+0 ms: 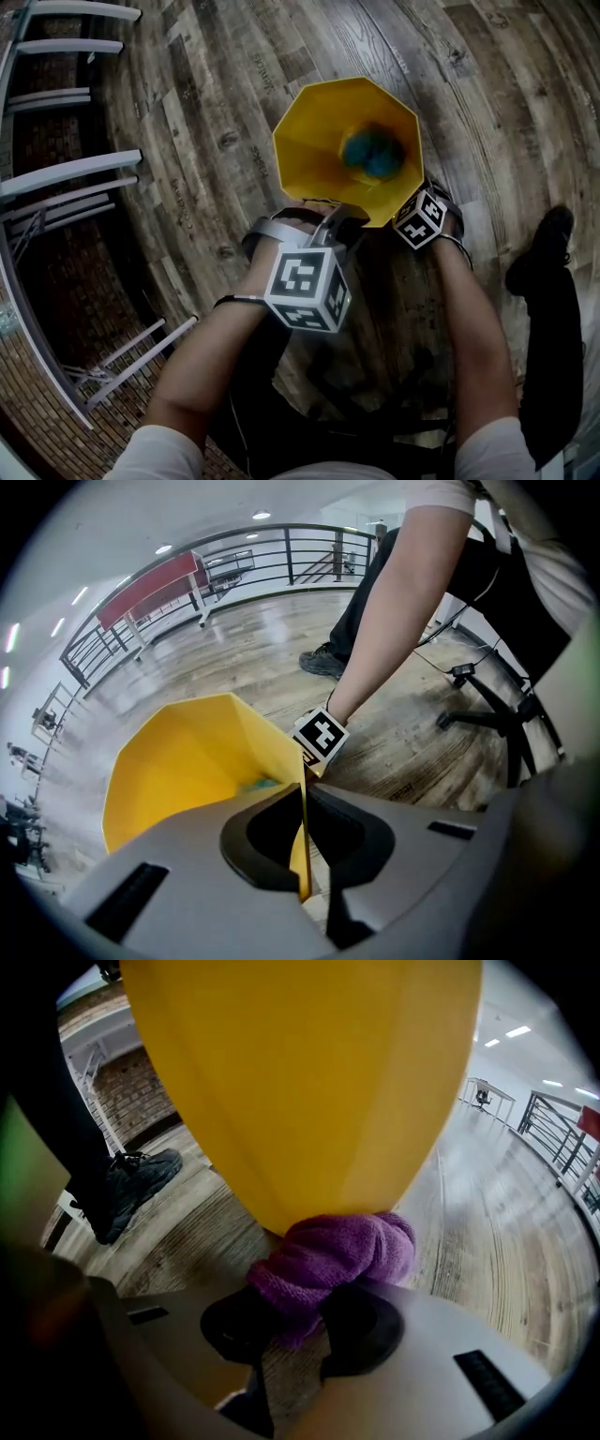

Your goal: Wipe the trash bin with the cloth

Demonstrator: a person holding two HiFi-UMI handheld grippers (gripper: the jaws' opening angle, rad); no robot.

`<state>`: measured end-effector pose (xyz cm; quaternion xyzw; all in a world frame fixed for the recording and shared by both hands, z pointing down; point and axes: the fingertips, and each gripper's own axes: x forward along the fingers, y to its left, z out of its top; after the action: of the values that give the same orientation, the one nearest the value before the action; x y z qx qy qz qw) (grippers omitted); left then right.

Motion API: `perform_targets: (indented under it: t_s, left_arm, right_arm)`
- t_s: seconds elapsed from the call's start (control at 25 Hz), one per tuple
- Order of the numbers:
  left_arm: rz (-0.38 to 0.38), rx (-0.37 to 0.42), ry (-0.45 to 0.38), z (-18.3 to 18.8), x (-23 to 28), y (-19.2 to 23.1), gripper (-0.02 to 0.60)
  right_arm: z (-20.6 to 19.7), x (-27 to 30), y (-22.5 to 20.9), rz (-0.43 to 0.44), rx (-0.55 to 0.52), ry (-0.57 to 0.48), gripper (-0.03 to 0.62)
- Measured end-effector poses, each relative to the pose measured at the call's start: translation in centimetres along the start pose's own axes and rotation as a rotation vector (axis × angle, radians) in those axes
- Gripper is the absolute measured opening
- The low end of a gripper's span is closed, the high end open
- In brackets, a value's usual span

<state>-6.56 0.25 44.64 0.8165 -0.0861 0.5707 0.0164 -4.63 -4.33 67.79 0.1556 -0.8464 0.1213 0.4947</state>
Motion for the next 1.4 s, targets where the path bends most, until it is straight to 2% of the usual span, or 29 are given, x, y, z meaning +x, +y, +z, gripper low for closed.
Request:
perform_targets:
  t_s: [0.32, 0.56, 0.84, 1.16, 1.4]
  left_arm:
    - [-0.012, -0.033, 0.01, 0.0, 0.2, 0.0, 0.011]
    - [-0.022, -0.102, 0.017, 0.3, 0.5, 0.0, 0.012]
    - [-0.002, -0.175, 0.024, 1.5, 1.1, 0.4, 0.012]
    - [-0.009, -0.13, 0.008, 2.0, -0.1, 0.0, 0.018]
    - [0.006, -0.107, 0.036, -0.2, -1.5, 0.1, 0.086]
  right_arm:
    - [-0.3, -1.6, -0.6, -0.023, 0.043, -0.014, 0.107]
    - [0.4, -6.4, -1.2, -0.073, 0.103, -0.092, 0.107]
    - [1.2, -11.3, -1.2, -0.108, 0.116, -0.14, 0.107]
    - [2.0, -17.8, -0.5, -0.161, 0.121, -0.196, 0.107]
    - [4.4, -21.5, 1.4, -0.163, 0.08, -0.251, 0.107]
